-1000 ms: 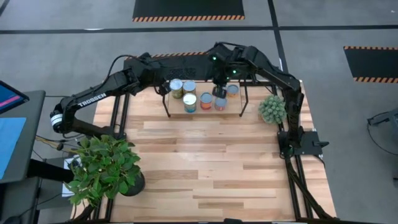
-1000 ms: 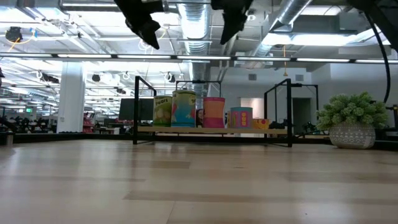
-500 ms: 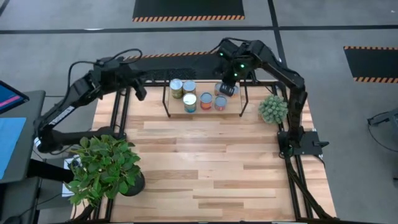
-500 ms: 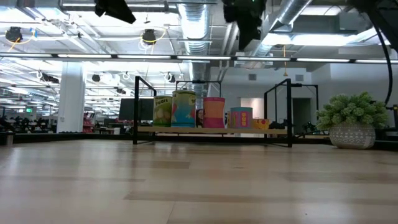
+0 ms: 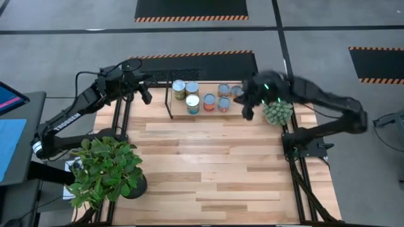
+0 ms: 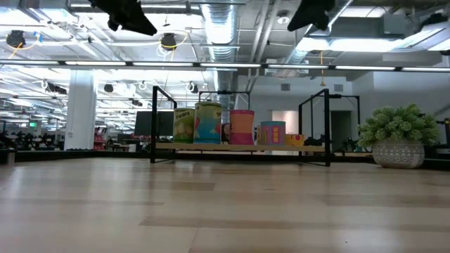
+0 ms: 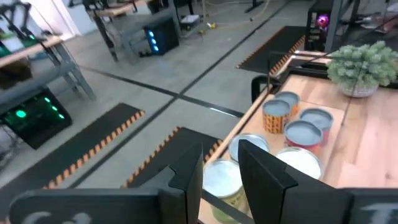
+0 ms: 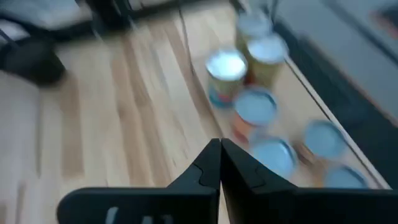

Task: Pick and place cans onto a shelf
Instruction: Return to Home Position

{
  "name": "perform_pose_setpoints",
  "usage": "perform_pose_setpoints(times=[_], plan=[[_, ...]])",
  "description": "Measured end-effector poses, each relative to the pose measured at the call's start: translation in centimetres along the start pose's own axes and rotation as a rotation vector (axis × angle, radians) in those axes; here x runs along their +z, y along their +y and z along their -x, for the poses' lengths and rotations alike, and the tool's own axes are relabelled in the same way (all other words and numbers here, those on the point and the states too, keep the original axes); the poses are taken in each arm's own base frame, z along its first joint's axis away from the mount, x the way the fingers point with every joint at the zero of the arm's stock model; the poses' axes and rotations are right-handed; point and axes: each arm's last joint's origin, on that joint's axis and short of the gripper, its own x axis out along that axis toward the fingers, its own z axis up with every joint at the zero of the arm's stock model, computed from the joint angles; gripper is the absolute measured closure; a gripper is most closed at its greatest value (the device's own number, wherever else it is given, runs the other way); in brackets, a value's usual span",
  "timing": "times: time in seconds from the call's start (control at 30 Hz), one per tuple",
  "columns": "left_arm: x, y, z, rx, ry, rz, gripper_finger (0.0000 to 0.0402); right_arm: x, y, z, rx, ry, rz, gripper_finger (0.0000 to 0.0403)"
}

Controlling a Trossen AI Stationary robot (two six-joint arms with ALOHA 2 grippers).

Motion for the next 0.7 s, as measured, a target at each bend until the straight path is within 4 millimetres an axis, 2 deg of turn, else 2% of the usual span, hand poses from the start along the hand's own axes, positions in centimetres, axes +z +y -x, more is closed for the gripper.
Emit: perform_pose_setpoints(times=[0.23, 0.33, 0.43, 0.5, 0.6, 0.7], plan=[[0.0, -0.1, 0.0, -0.044, -0.003, 0.061, 0.0308, -8.3, 2.3, -3.1, 0.181, -0.393, -0.003, 0.0372], [0.0, -0.1, 0.0, -0.046, -0.002, 0.080, 0.0308, -11.6, 2.6, -4.7, 0.222, -0.473, -0.016, 0.0370], [-0.5, -0.3, -0.2, -0.061, 0.016, 0.106, 0.0308, -15.1, 2.1, -6.2, 0.194, -0.517, -0.122, 0.0371], [-1.3, -0.6, -0.7, -0.118, 0.037, 0.134, 0.0308, -16.4, 1.8, -6.4, 0.193, -0.587, -0.156, 0.0372], [-2.9, -1.3, -1.1, -0.198, 0.026, 0.182, 0.0308, -17.4, 1.6, -6.1, 0.175, -0.695, -0.138, 0.0371], [-5.2, -2.3, -1.4, -0.243, -0.003, 0.234, 0.0308, -18.5, 1.2, -6.1, 0.115, -0.678, -0.131, 0.0370]])
